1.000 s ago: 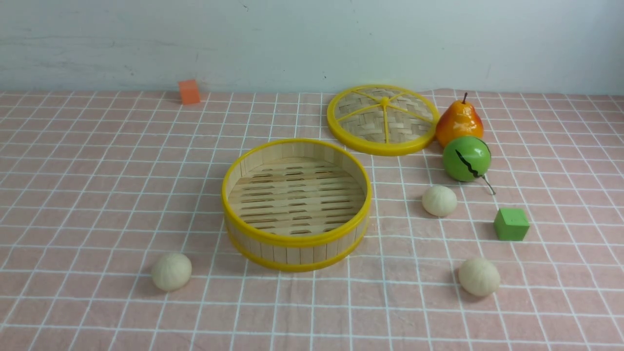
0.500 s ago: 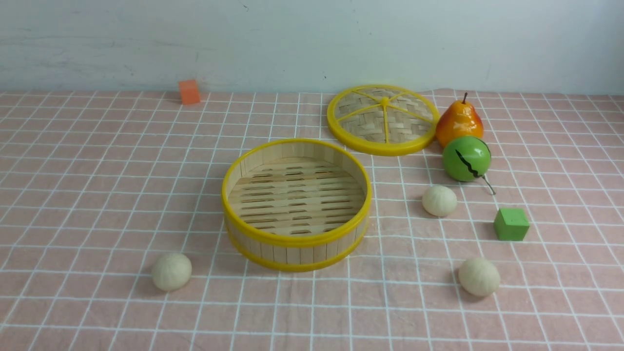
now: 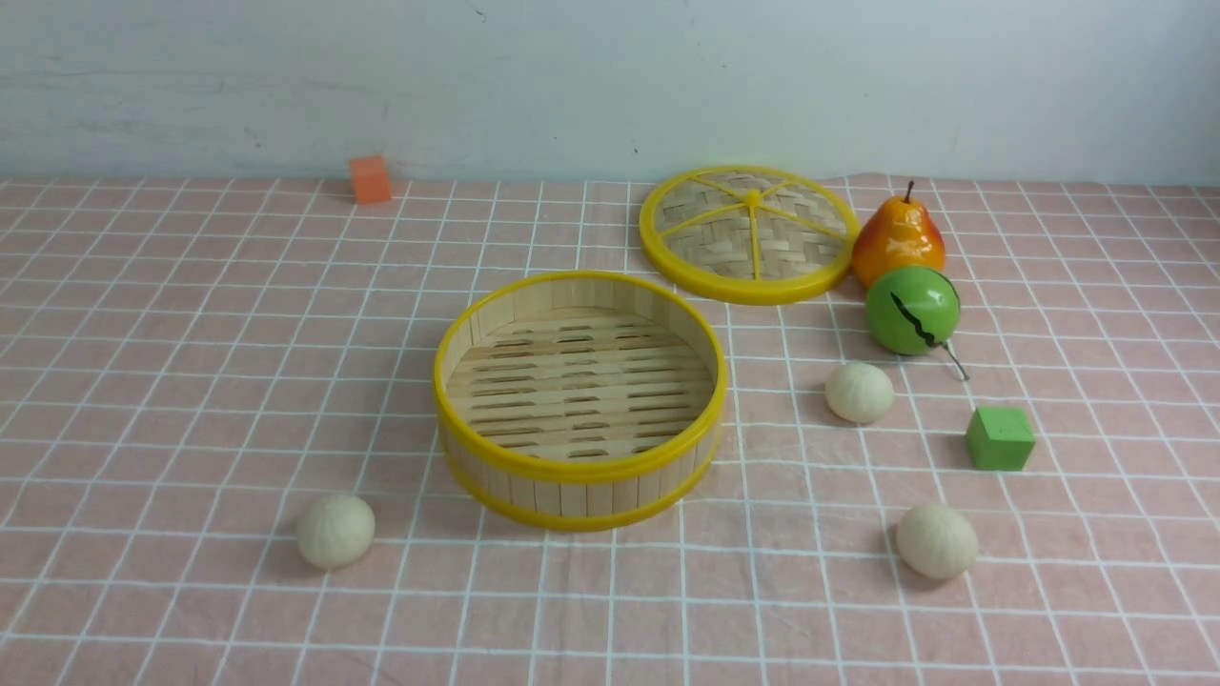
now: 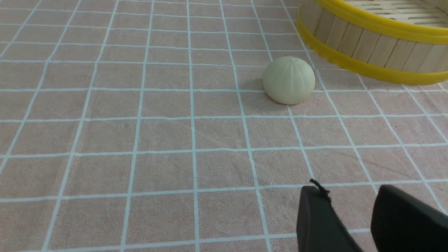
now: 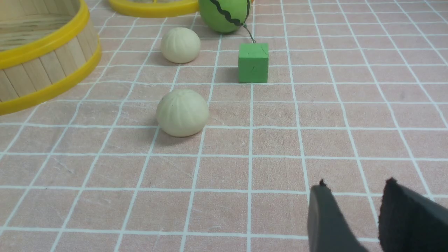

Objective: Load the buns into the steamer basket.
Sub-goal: Use the left arm to grab a steamed stuffed bun

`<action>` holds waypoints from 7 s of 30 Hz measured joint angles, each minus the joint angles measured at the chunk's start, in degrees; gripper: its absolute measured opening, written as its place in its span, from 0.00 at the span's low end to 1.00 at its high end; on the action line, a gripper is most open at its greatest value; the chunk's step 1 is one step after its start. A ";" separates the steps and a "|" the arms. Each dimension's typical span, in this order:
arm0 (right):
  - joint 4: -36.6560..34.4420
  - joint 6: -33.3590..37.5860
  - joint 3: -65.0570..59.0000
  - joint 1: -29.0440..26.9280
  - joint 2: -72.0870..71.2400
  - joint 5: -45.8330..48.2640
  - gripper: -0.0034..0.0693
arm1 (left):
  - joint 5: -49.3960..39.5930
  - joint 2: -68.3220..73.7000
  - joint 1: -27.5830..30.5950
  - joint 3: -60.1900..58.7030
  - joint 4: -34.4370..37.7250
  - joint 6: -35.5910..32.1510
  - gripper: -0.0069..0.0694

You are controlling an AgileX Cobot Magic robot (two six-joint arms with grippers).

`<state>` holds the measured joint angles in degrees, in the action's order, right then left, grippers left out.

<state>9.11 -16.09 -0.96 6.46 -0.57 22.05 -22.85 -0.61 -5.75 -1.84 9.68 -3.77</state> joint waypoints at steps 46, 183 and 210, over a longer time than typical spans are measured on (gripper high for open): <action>0.00 0.00 0.00 0.00 0.00 0.00 0.38 | 0.00 0.00 0.00 0.00 0.00 0.00 0.40; 5.11 -0.01 -0.07 0.00 0.00 0.02 0.38 | 19.16 0.00 0.00 0.00 0.39 4.27 0.40; 5.47 -0.01 0.00 0.00 0.00 0.47 0.38 | 5.49 0.00 0.00 0.00 2.98 12.42 0.40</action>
<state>14.58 -16.10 -0.96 6.46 -0.57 22.52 -17.37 -0.61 -5.75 -1.84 12.67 8.65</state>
